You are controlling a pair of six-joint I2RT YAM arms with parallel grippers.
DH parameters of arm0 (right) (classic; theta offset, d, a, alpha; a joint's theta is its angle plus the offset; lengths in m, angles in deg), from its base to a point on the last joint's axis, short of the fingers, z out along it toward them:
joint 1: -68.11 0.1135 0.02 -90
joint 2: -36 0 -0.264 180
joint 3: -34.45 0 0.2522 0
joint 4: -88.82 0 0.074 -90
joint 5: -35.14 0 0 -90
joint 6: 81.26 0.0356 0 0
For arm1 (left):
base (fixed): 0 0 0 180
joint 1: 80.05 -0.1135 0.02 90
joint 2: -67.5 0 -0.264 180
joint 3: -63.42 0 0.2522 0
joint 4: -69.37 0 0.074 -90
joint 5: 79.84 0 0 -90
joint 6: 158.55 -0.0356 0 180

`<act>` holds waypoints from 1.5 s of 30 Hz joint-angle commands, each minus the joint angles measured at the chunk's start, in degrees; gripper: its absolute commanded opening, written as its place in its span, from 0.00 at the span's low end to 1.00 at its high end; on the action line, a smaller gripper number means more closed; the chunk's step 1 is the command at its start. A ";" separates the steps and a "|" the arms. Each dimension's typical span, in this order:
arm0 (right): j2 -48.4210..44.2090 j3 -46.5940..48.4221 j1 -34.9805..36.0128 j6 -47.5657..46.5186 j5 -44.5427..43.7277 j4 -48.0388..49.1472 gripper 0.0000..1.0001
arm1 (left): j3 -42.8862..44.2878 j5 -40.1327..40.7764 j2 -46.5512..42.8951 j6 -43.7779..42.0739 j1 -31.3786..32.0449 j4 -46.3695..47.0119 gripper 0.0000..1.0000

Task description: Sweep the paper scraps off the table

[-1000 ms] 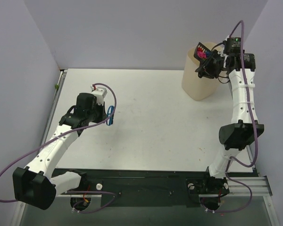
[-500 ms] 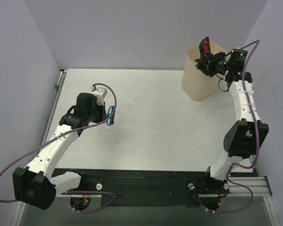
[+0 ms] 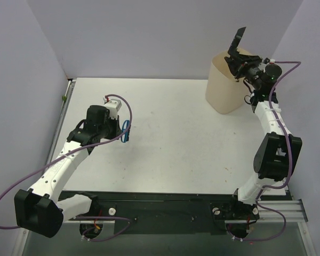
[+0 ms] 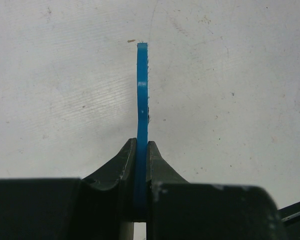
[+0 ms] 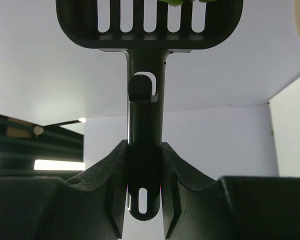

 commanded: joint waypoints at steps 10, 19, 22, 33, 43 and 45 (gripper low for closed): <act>0.57 -4.82 -0.19 23.76 -3.43 33.61 0.00 | 0.17 -0.98 -0.61 -0.33 0.28 2.49 0.00; -1.00 -6.67 -0.11 19.57 -1.33 28.99 0.00 | 0.34 -1.07 -0.35 -0.41 0.28 2.49 0.00; -2.32 -5.18 -0.02 12.54 0.78 20.93 0.00 | 0.34 -1.16 -0.26 -0.41 0.28 2.49 0.00; -7.17 15.11 4.44 -44.88 1.66 -51.80 0.00 | 0.43 -1.42 -0.08 -0.41 0.37 2.49 0.00; 0.92 39.20 19.48 -79.65 -8.51 -93.52 0.00 | 0.35 -1.42 0.18 -0.41 0.37 2.58 0.00; 1.10 39.22 23.43 -83.70 -18.16 -98.19 0.00 | 0.43 -1.42 0.44 -0.41 0.37 2.49 0.00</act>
